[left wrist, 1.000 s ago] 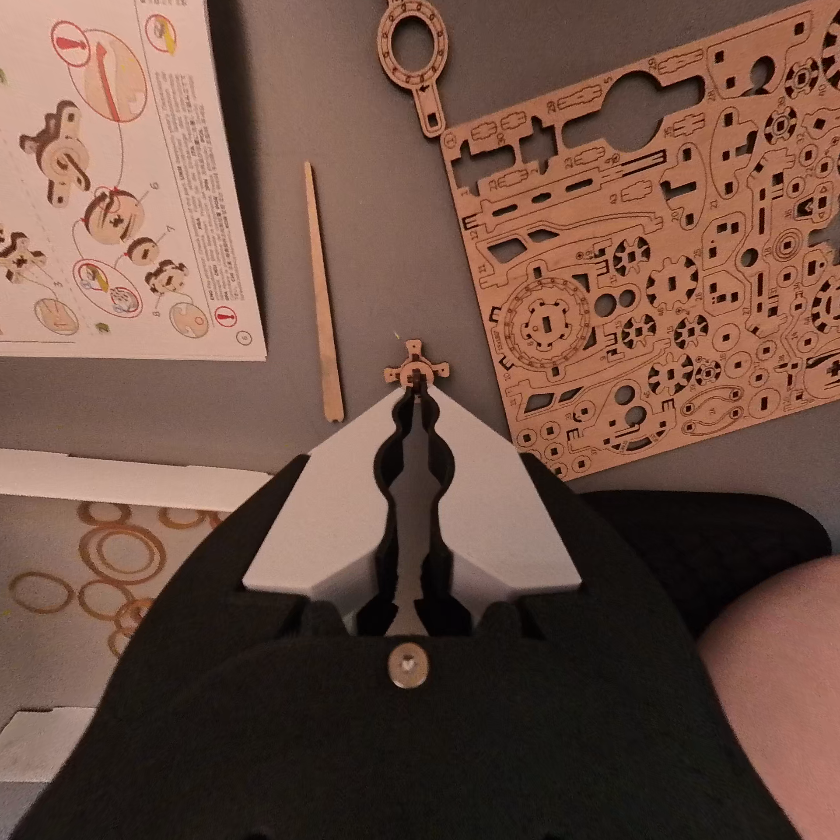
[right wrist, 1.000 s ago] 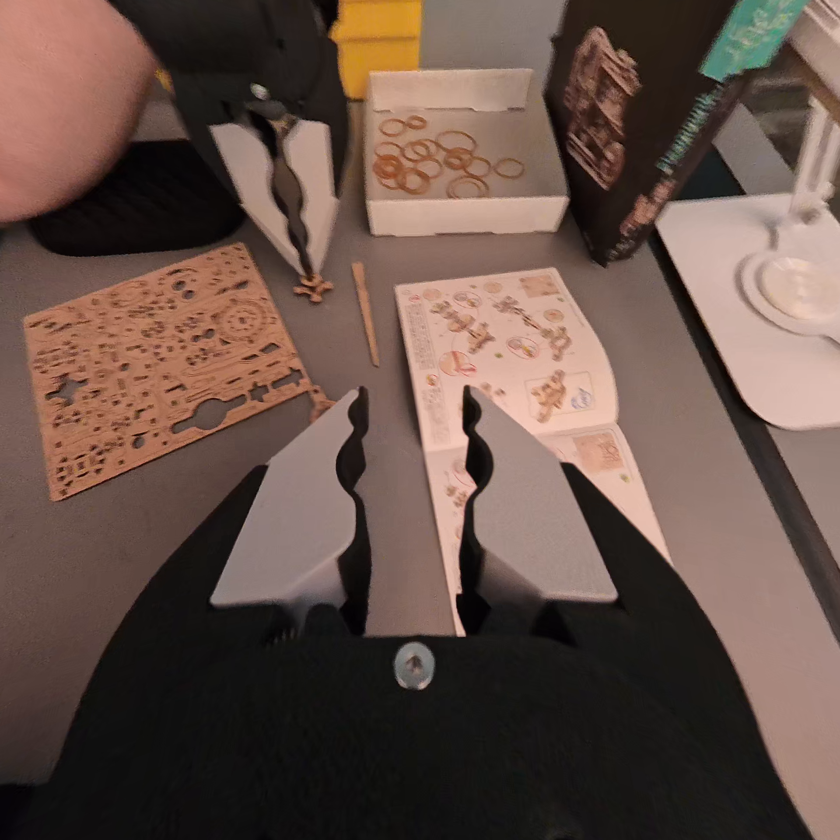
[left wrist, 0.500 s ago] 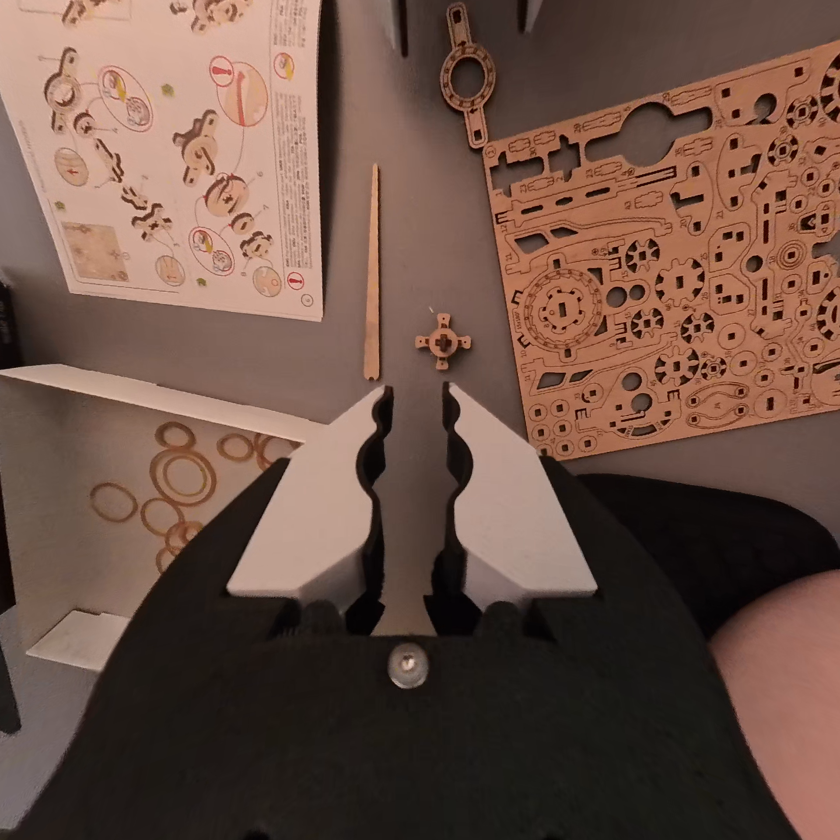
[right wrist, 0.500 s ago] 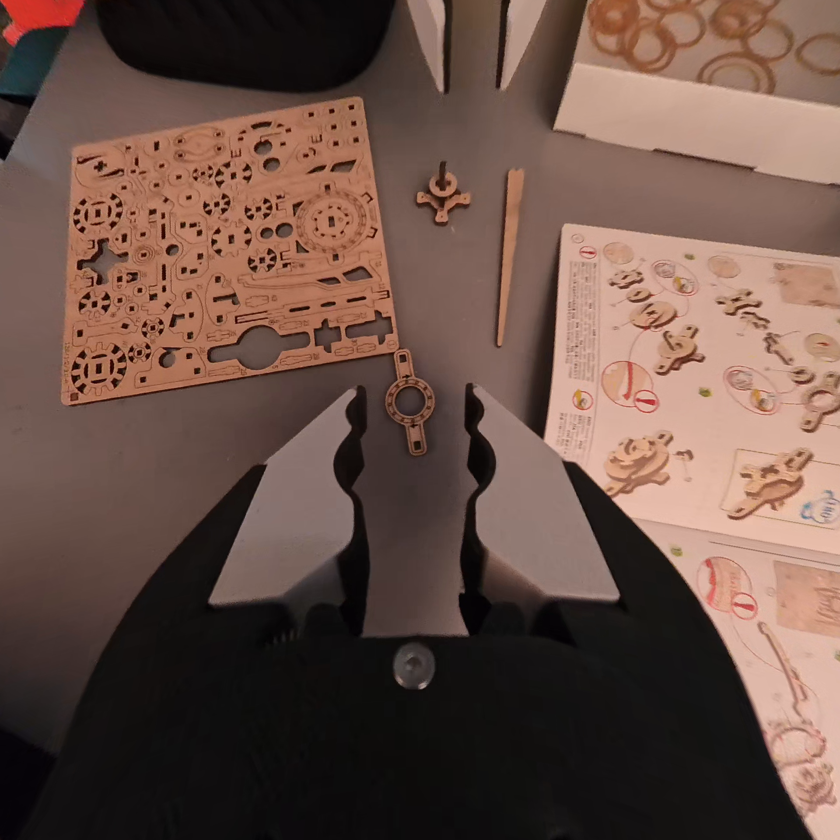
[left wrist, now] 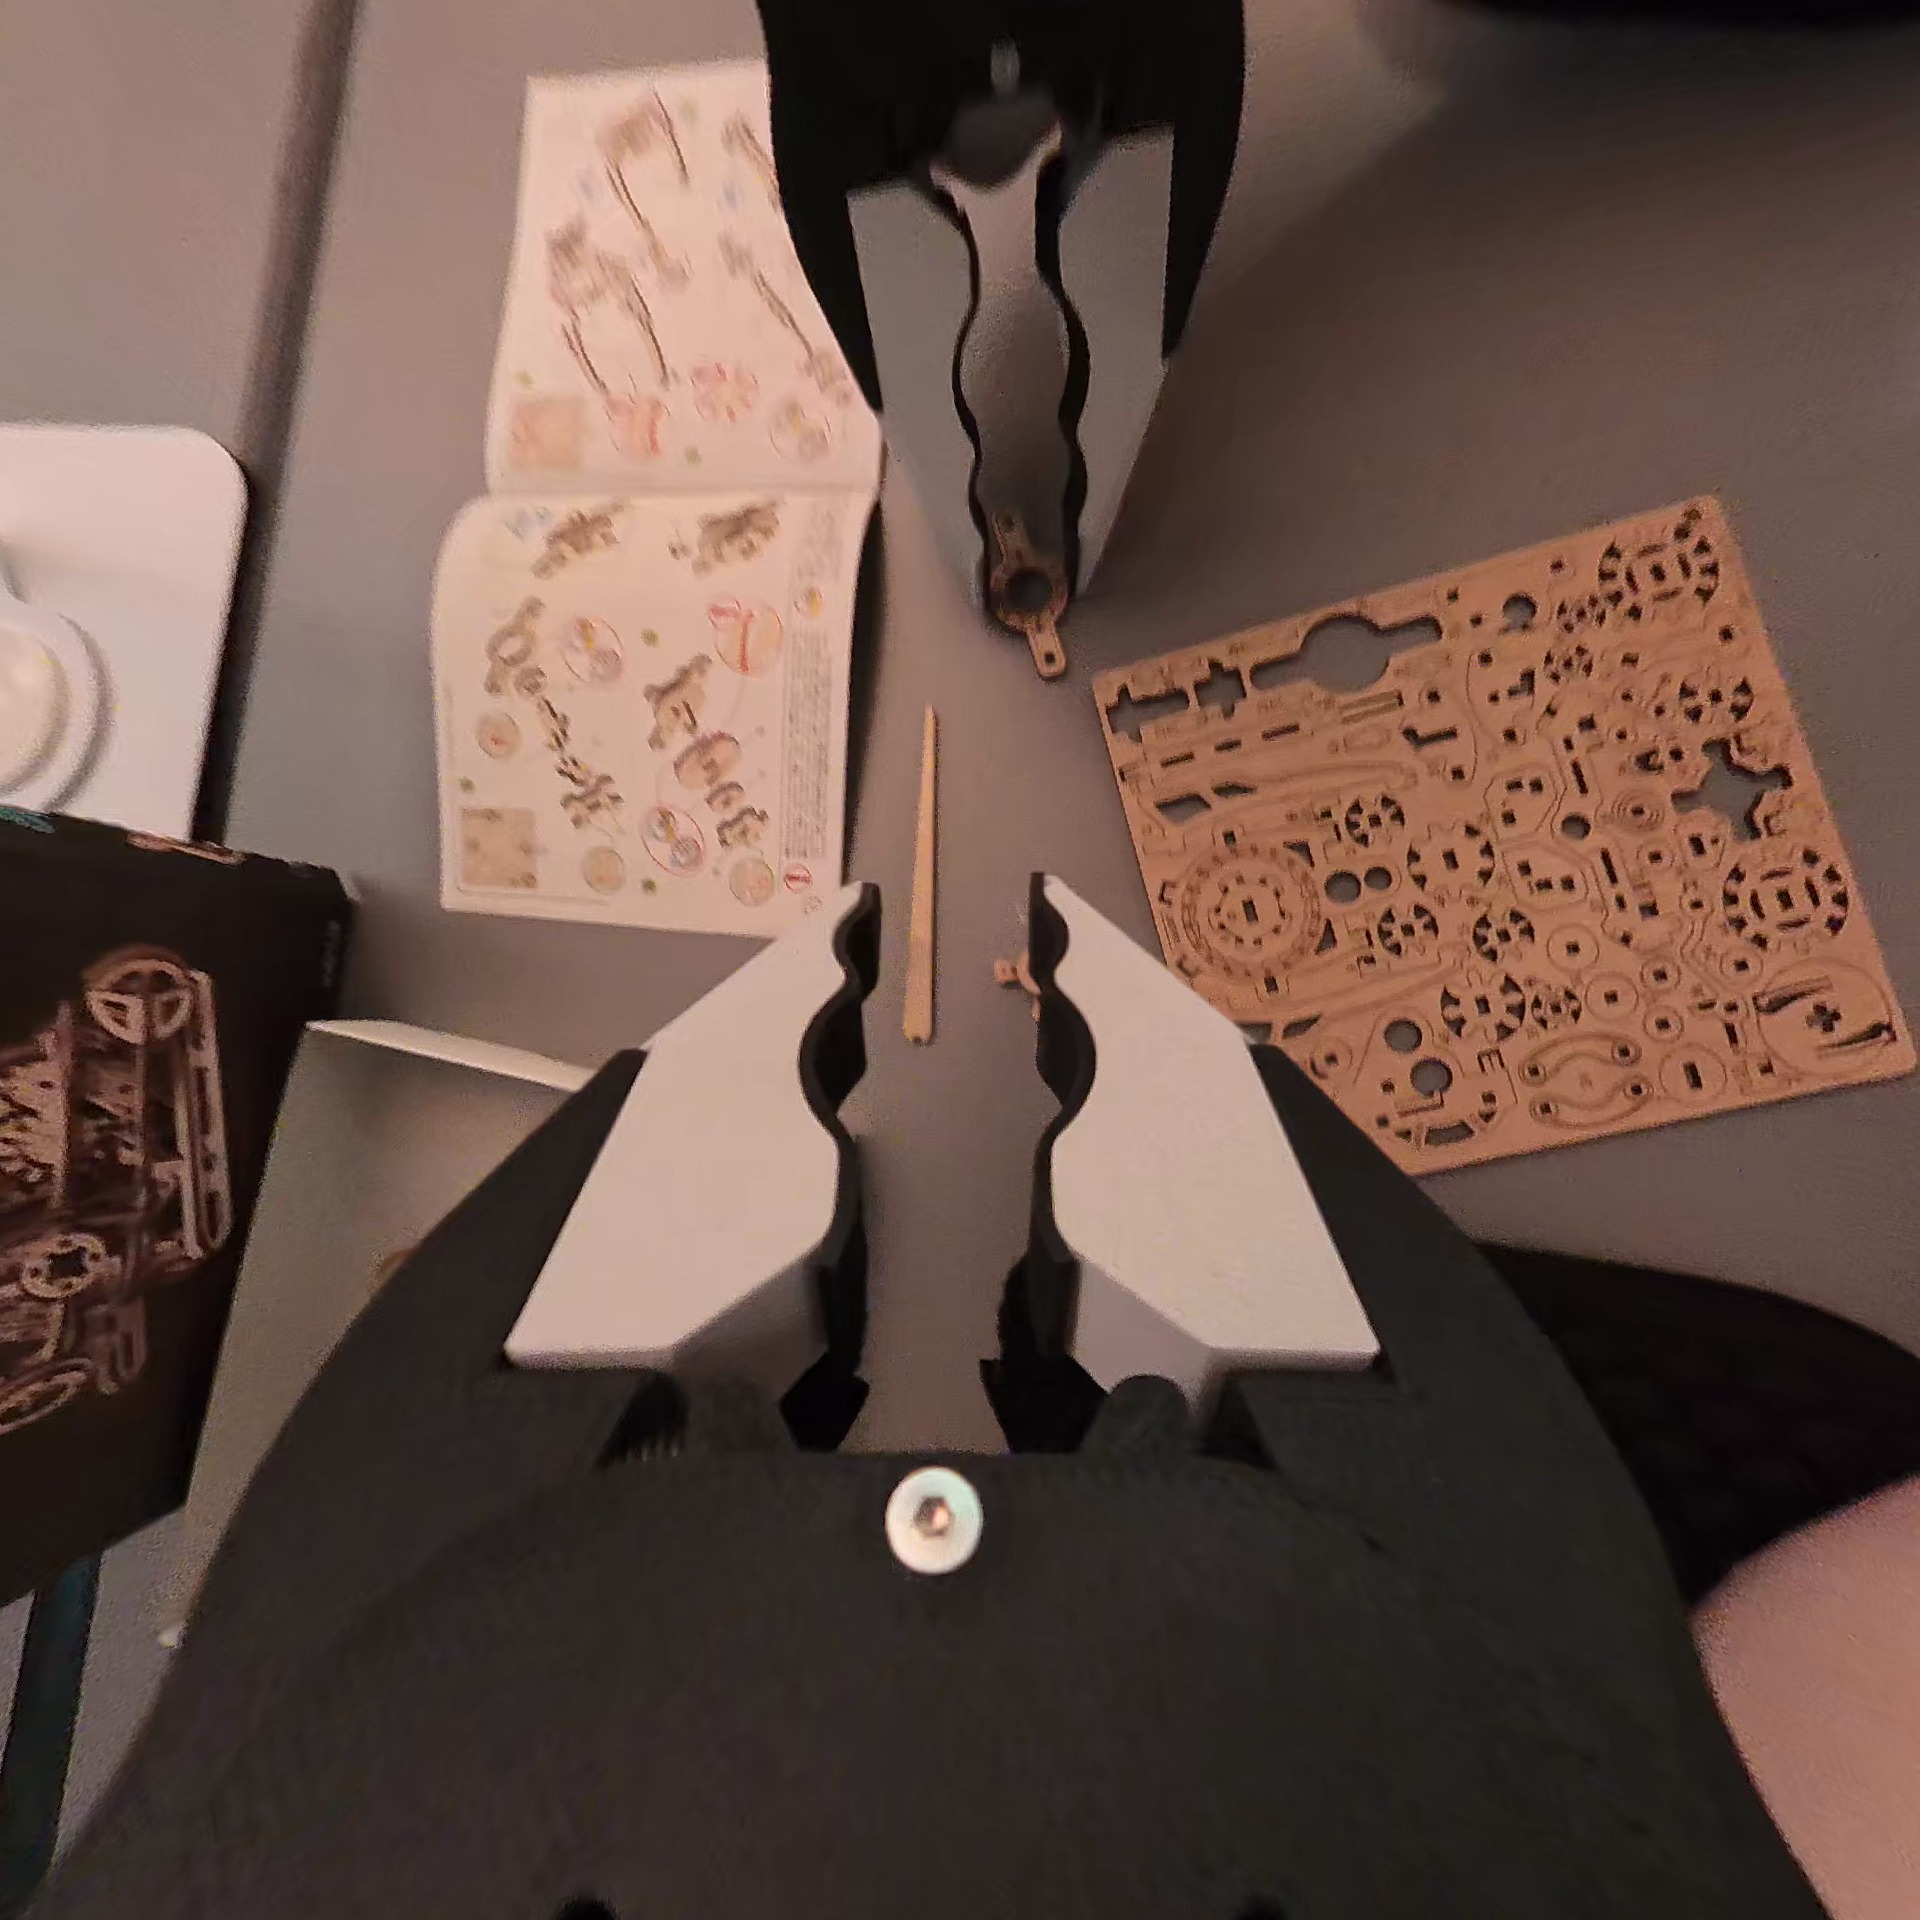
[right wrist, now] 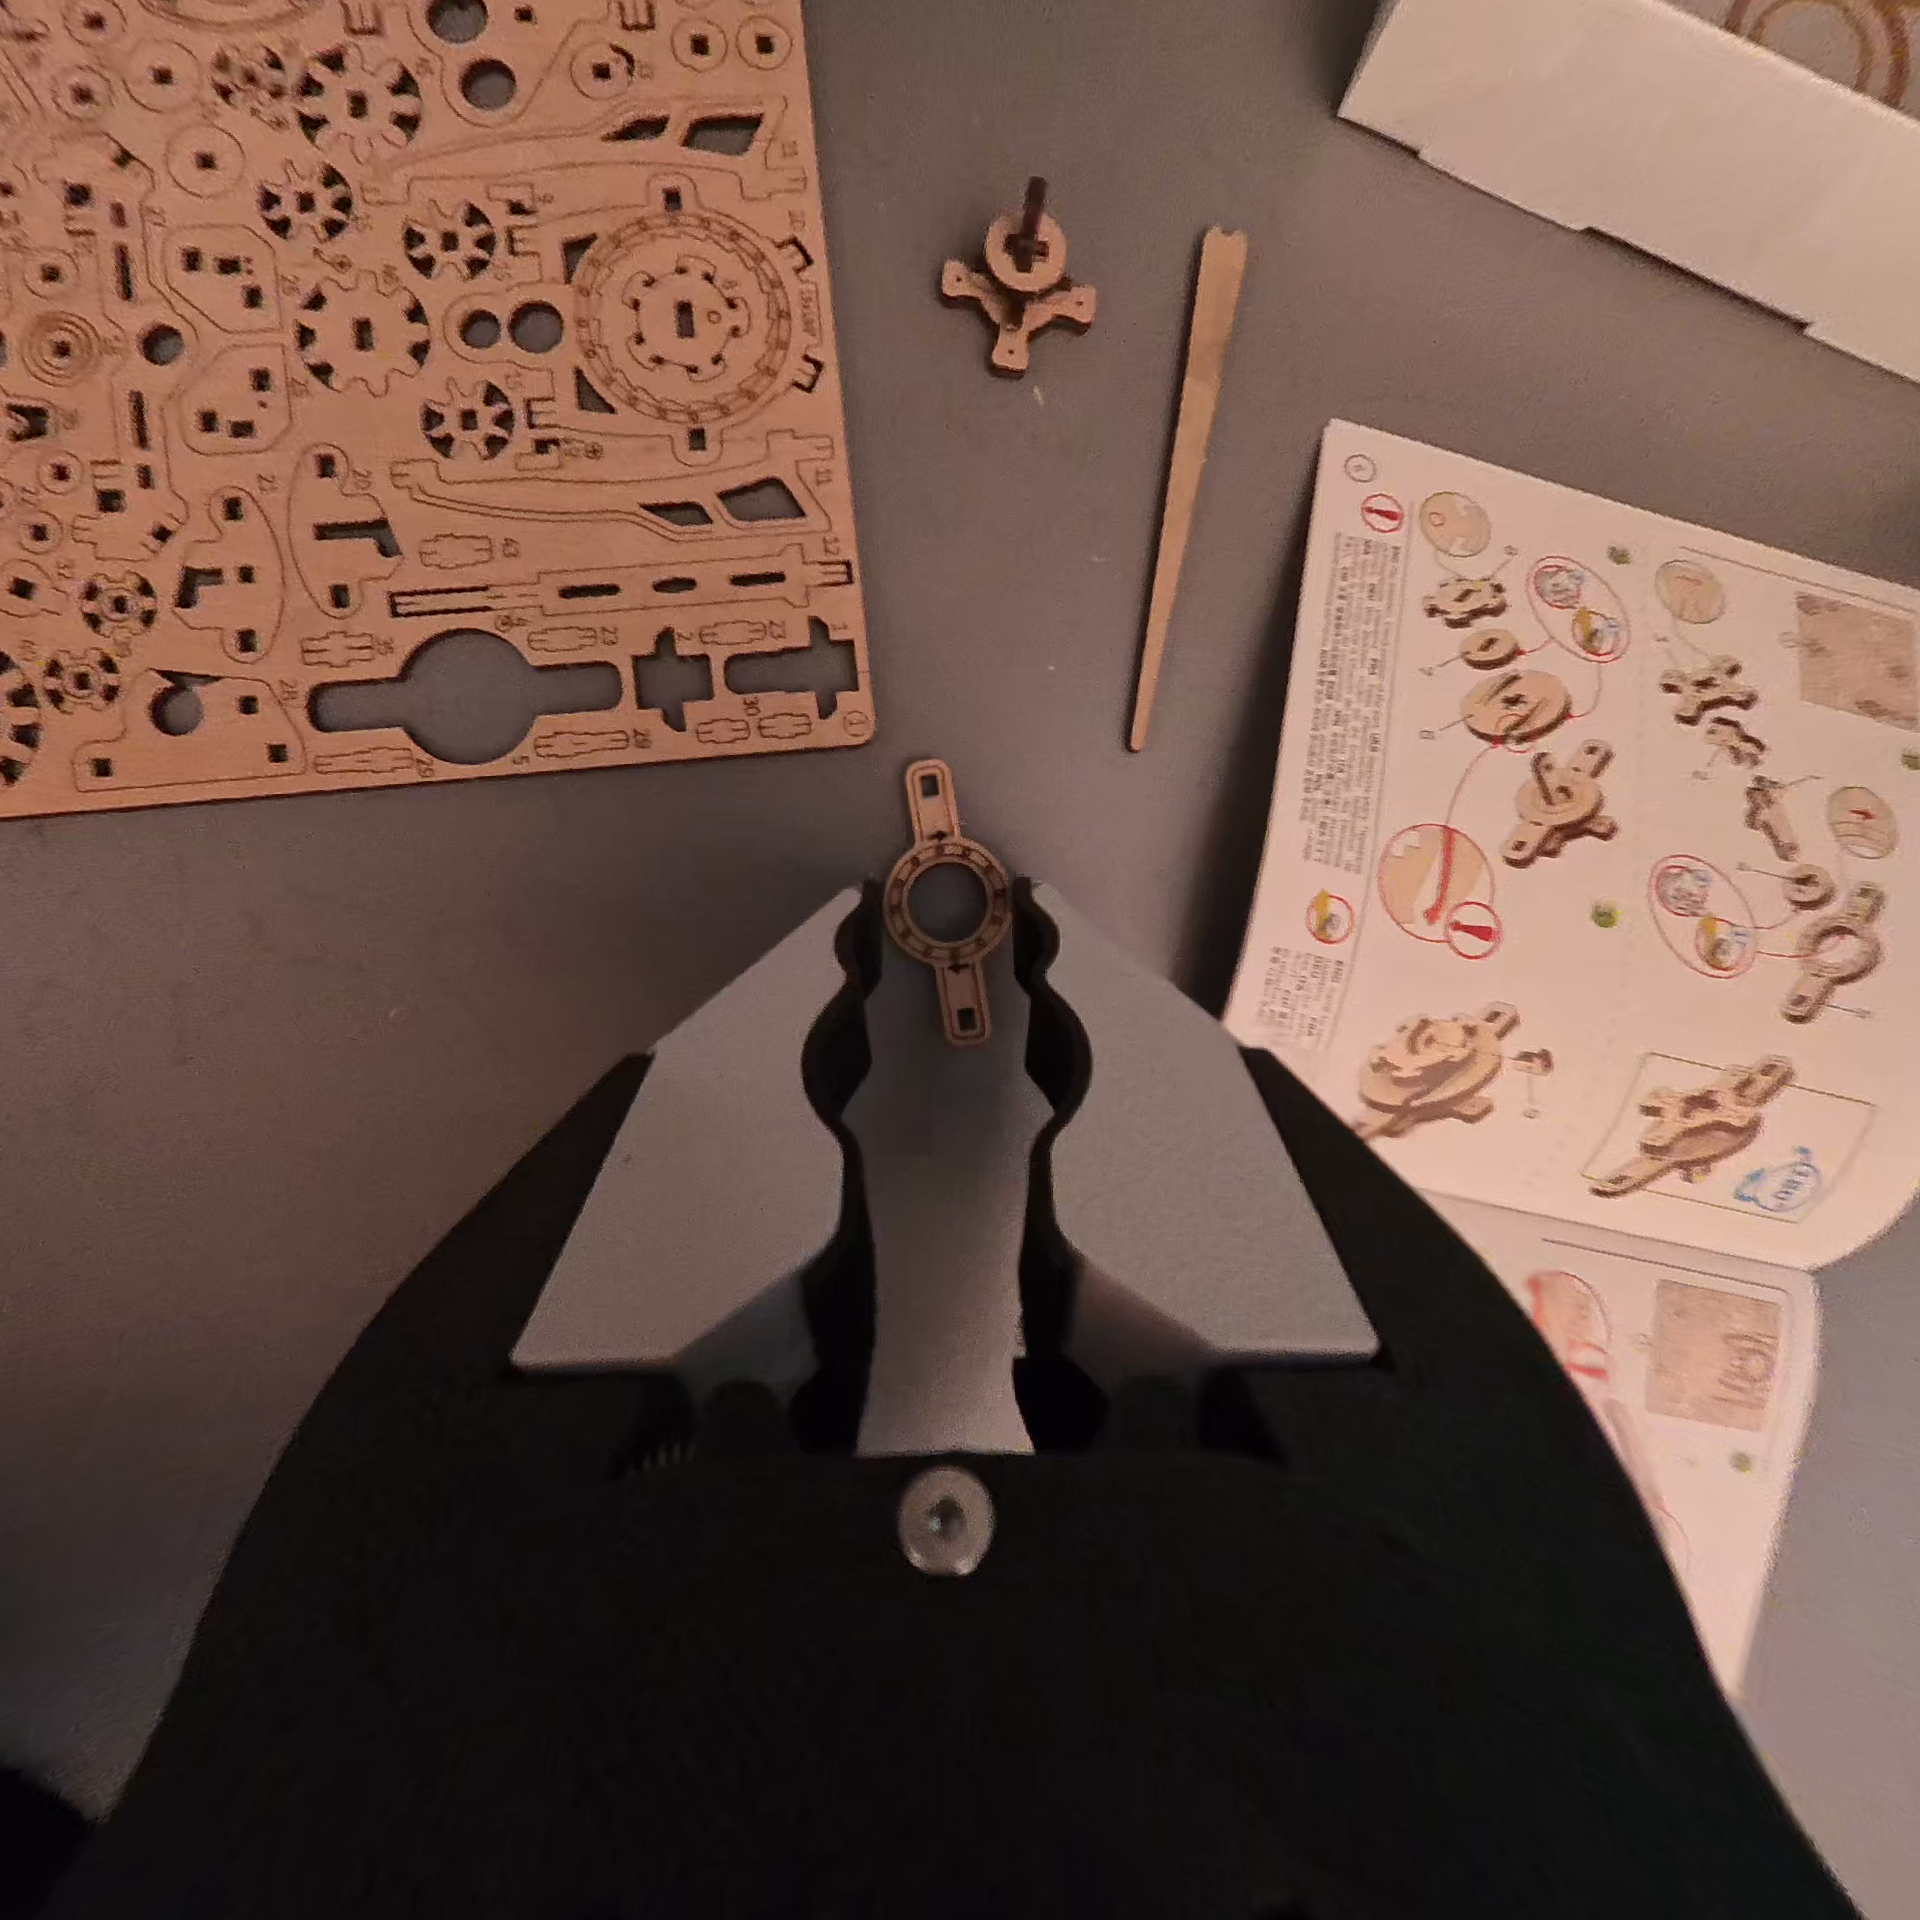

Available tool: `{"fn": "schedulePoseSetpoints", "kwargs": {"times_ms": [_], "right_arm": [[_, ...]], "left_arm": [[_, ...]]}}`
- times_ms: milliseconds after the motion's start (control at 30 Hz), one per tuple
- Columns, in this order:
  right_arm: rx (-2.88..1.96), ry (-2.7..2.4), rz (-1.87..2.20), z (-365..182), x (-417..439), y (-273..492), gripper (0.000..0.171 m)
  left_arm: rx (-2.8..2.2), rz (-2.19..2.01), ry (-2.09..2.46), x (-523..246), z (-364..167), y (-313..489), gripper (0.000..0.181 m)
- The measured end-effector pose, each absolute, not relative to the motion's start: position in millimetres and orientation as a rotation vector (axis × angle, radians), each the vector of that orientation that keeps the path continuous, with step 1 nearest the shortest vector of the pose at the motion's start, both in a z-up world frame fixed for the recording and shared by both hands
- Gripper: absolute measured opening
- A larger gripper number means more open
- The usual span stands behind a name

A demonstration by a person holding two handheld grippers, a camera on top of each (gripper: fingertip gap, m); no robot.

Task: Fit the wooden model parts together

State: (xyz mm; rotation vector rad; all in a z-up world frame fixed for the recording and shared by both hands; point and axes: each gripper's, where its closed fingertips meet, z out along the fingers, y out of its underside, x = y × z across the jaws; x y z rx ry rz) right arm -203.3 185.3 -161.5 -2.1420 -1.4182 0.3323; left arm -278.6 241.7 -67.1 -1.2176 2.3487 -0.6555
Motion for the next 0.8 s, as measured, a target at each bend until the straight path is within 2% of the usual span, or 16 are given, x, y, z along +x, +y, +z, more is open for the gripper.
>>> {"fn": "schedulePoseSetpoints", "kwargs": {"times_ms": [133, 467, 600, 800], "right_arm": [[-2.083, -1.428, 0.221, -142, -201, 191, 0.024], [-1.728, -1.452, -0.18, -34, -230, 188, 0.024], [-1.681, -1.459, -0.264, -19, -233, 184, 0.025], [-1.679, -1.433, -0.301, -14, -228, 187, 0.024]], "left_arm": [[-1.197, -0.803, 2.228, -265, -47, 241, 0.028], [-1.247, -1.191, 2.084, -251, -8, 218, 0.035], [-1.285, -1.26, 2.108, -251, -6, 205, 0.038], [-1.391, -1.412, 2.171, -245, -12, 187, 0.029]]}}
